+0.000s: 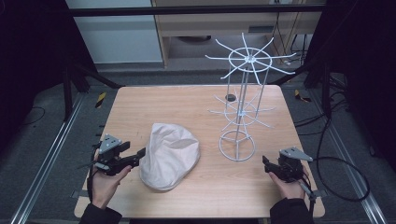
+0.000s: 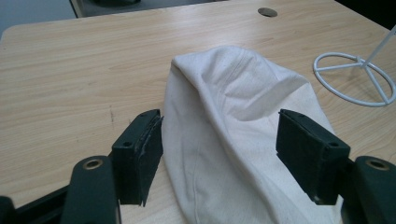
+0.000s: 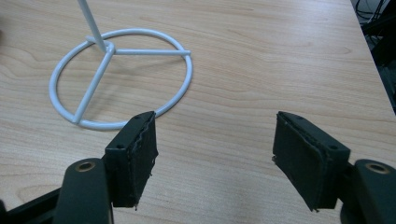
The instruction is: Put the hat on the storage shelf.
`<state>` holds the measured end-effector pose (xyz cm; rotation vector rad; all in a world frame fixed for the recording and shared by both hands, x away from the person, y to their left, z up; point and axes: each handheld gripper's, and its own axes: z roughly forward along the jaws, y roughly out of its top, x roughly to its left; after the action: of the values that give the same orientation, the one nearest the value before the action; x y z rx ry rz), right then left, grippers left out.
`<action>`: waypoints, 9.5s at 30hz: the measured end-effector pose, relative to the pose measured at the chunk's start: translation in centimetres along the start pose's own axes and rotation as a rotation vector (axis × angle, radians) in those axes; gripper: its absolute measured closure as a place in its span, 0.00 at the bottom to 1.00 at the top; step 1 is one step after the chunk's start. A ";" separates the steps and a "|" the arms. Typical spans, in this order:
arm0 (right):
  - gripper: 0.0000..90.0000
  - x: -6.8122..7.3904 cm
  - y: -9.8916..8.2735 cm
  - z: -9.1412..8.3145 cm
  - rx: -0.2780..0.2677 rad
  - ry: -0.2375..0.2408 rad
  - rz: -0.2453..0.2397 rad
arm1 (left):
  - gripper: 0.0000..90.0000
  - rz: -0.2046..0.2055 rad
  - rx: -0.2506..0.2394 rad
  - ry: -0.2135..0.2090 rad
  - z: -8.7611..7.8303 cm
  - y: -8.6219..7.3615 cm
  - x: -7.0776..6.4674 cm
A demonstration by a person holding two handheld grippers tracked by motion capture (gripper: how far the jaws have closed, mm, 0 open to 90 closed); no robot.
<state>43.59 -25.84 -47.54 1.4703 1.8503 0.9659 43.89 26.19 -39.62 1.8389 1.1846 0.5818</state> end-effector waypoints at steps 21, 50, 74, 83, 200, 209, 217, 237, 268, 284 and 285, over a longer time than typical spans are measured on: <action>0.36 0.0 0.1 0.0 -0.005 0.015 0.007 | 0.39 0.049 0.086 0.041 4.4 2.3 -1.0; 0.39 0.1 0.2 0.2 0.016 0.044 0.010 | 0.59 0.024 0.218 0.072 8.9 1.9 -0.6; 0.39 0.0 0.1 0.3 0.022 0.052 0.014 | 0.97 -0.036 0.211 0.017 9.7 1.4 -0.7; 0.39 0.0 0.1 0.3 0.025 0.052 0.024 | 0.98 -0.042 0.155 -0.011 8.6 1.8 -1.3; 0.38 -0.3 0.1 0.0 -0.044 0.072 0.026 | 0.99 -0.055 -0.823 -0.359 -12.0 14.5 -7.1; 0.38 -0.3 0.1 0.0 -0.045 0.074 0.028 | 0.99 -0.038 -0.849 -0.371 -12.9 15.6 -8.1; 0.38 -0.3 0.1 0.0 -0.046 0.073 0.026 | 0.99 -0.032 -0.866 -0.388 -13.0 16.6 -8.9; 0.38 -0.5 0.1 0.1 -0.048 0.083 0.038 | 0.99 -0.009 -0.828 -0.435 -9.6 19.5 -12.5; 0.39 -0.5 0.0 0.2 -0.046 0.081 0.027 | 0.98 -0.083 -0.677 -0.412 -3.7 17.0 -9.8; 0.39 -0.5 0.0 0.2 -0.044 0.082 0.033 | 0.98 -0.039 -0.559 -0.351 -1.2 14.9 -9.0; 0.39 -0.5 0.0 0.2 -0.043 0.082 0.032 | 0.98 -0.037 -0.552 -0.350 -1.0 14.8 -9.0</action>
<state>43.90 -26.30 -47.69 1.4588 1.8562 1.0902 46.51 15.73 -25.98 1.3709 0.7290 0.4808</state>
